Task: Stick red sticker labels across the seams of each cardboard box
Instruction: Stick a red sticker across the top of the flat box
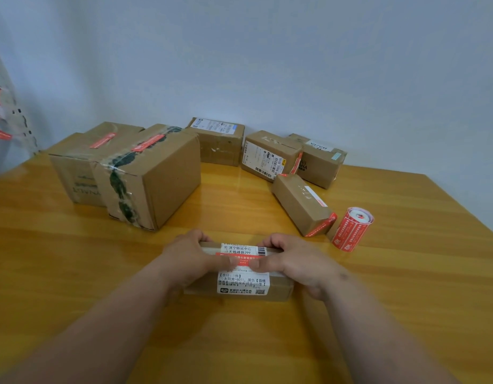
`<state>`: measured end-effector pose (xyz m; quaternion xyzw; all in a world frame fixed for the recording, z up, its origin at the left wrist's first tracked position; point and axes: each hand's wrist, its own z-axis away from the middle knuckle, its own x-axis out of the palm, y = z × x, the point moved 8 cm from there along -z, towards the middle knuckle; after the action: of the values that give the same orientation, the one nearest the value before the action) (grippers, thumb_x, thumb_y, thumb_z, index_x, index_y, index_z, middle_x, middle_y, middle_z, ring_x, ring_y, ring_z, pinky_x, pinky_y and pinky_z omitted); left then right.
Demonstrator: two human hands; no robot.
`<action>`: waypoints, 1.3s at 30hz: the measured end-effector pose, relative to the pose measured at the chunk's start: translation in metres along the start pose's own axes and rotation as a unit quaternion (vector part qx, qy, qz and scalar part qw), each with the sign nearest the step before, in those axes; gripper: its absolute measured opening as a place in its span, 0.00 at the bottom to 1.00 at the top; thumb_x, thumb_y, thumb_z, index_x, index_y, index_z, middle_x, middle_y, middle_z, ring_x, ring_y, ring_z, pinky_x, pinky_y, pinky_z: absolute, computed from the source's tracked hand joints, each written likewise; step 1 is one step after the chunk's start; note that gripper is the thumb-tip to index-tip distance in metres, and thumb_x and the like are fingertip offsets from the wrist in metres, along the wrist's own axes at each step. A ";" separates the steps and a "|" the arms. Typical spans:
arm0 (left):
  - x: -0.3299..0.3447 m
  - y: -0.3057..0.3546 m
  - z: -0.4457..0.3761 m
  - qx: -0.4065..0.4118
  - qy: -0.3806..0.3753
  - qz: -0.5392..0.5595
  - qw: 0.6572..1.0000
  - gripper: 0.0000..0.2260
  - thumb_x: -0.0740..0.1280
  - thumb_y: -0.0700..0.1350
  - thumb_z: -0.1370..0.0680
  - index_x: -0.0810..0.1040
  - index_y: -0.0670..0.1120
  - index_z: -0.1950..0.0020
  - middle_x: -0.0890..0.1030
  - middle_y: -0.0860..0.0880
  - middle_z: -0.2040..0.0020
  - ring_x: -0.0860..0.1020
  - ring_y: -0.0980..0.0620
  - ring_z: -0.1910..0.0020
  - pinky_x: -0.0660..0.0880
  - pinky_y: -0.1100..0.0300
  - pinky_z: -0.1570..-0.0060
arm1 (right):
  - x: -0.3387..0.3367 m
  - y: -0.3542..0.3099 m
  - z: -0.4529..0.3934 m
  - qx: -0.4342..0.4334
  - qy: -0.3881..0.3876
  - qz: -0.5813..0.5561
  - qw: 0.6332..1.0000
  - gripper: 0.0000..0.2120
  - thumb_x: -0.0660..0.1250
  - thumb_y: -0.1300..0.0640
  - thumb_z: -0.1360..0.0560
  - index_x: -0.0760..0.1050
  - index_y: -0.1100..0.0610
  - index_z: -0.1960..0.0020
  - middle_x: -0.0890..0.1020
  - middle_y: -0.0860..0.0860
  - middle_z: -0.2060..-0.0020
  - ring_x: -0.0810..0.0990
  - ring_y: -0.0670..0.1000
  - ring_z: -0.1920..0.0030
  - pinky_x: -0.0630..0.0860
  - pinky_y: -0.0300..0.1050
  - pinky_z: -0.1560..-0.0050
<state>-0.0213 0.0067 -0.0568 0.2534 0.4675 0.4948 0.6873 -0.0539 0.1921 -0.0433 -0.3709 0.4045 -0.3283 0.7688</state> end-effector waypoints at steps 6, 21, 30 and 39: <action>-0.002 -0.004 0.001 -0.014 -0.028 0.109 0.994 0.12 0.73 0.48 0.26 0.79 0.44 0.45 0.85 0.43 0.53 0.82 0.43 0.51 0.77 0.52 0.54 | -0.001 0.004 -0.003 0.016 -0.001 -0.096 0.995 0.06 0.72 0.63 0.28 0.80 0.58 0.51 0.86 0.58 0.54 0.85 0.58 0.51 0.80 0.54 0.44; 0.000 -0.003 0.006 0.005 -0.042 0.052 0.998 0.20 0.79 0.50 0.32 0.76 0.48 0.45 0.84 0.46 0.51 0.82 0.48 0.54 0.75 0.60 0.66 | -0.002 0.002 -0.002 -0.020 -0.005 -0.006 1.000 0.15 0.78 0.59 0.34 0.80 0.51 0.50 0.85 0.53 0.50 0.84 0.54 0.48 0.77 0.54 0.39; -0.011 -0.006 0.010 -0.009 -0.072 0.057 0.996 0.17 0.76 0.40 0.30 0.78 0.46 0.43 0.85 0.45 0.50 0.82 0.44 0.48 0.79 0.47 0.45 | -0.007 0.007 0.005 -0.017 -0.038 0.004 0.999 0.29 0.75 0.54 0.42 0.77 0.50 0.41 0.82 0.50 0.43 0.80 0.52 0.42 0.72 0.54 0.34; -0.027 0.022 0.020 0.120 0.005 -0.048 0.992 0.15 0.75 0.44 0.28 0.76 0.53 0.46 0.78 0.49 0.46 0.78 0.51 0.49 0.76 0.58 0.53 | -0.034 -0.007 0.016 -0.035 0.043 0.079 0.995 0.30 0.81 0.46 0.40 0.72 0.44 0.42 0.79 0.47 0.45 0.80 0.49 0.46 0.76 0.49 0.41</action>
<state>-0.0153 -0.0071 -0.0196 0.3091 0.5382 0.4030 0.6726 -0.0571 0.2207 -0.0185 -0.3497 0.4764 -0.2681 0.7609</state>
